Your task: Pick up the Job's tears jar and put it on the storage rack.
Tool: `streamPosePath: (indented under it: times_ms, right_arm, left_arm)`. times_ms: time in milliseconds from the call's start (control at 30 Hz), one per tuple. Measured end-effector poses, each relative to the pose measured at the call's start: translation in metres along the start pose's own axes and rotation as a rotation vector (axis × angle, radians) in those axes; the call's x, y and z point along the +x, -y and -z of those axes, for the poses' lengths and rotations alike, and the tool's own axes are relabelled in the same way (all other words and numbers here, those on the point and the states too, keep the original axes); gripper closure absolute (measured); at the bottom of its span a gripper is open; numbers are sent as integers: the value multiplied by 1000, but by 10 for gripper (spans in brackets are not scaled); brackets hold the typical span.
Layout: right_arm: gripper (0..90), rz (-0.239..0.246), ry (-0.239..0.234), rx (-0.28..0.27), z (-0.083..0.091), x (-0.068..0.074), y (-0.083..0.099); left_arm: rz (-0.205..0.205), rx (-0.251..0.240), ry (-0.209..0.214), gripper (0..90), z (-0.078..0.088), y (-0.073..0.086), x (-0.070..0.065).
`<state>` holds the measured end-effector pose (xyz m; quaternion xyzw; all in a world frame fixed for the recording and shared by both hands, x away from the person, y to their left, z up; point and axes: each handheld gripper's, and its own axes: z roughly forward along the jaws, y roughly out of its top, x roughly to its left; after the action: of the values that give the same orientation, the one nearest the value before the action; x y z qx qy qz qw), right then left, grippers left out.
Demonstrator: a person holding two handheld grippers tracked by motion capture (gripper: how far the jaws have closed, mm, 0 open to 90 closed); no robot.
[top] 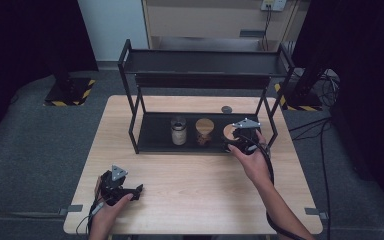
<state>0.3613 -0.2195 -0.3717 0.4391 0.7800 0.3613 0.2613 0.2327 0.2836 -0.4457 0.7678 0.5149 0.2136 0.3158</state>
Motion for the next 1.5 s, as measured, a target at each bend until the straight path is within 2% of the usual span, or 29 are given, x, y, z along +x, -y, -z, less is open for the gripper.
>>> streamPosePath:
  times_ms: [633,1033,1500]
  right_arm:
    - [257,-21,25,13,-20,-5,-10]
    - [257,-50,40,26,-32,-8,-12]
    - [257,-56,59,32,-42,-11,-16]
  left_arm:
    - [0,0,0,0,0,0,0]
    - [0,0,0,0,0,0,0]
    - [0,0,0,0,0,0,0]
